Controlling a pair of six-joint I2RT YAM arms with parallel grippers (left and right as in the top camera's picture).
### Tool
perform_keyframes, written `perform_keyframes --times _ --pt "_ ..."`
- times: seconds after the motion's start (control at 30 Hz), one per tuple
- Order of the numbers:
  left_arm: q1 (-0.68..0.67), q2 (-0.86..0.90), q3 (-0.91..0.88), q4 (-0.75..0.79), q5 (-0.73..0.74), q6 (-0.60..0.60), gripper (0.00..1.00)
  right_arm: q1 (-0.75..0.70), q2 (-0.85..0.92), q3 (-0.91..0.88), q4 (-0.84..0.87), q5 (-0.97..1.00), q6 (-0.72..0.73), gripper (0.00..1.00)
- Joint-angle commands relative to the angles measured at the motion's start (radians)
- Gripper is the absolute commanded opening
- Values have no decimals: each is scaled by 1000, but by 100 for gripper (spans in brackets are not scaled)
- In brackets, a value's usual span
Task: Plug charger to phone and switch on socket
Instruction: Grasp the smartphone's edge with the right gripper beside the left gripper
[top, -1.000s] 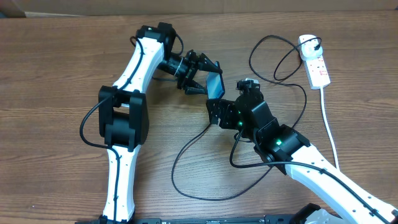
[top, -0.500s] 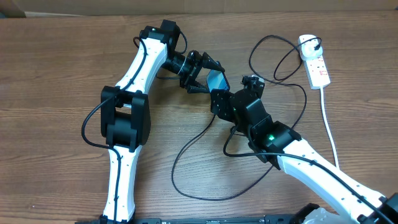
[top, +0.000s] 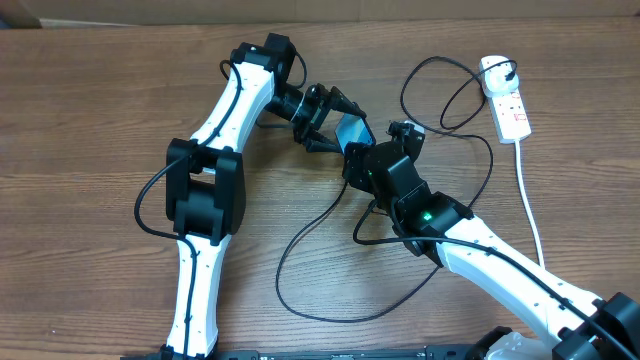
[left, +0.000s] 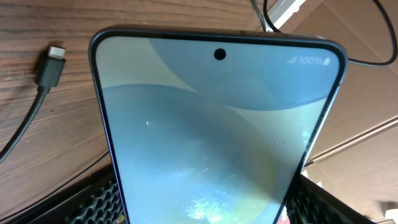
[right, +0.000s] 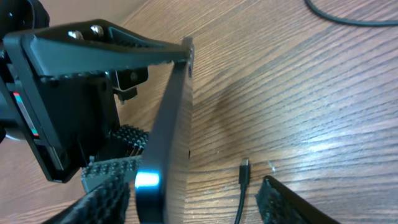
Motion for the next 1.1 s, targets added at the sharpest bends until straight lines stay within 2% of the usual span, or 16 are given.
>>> perform_keyframes --times 0.0,0.2,0.43,0.73,1.07 --pt "-21 5 28 1 29 19 72 3 8 23 11 37 3 60" --pt "-22 5 28 0 29 20 72 3 16 23 30 46 -5 56" --pt "-23 5 28 0 27 32 72 -5 48 23 40 67 -4 56" --pt "-23 5 28 0 -1 31 73 -41 48 23 48 43 -4 48" --pt "-23 5 28 1 -13 31 73 -41 49 23 69 -19 -4 47"
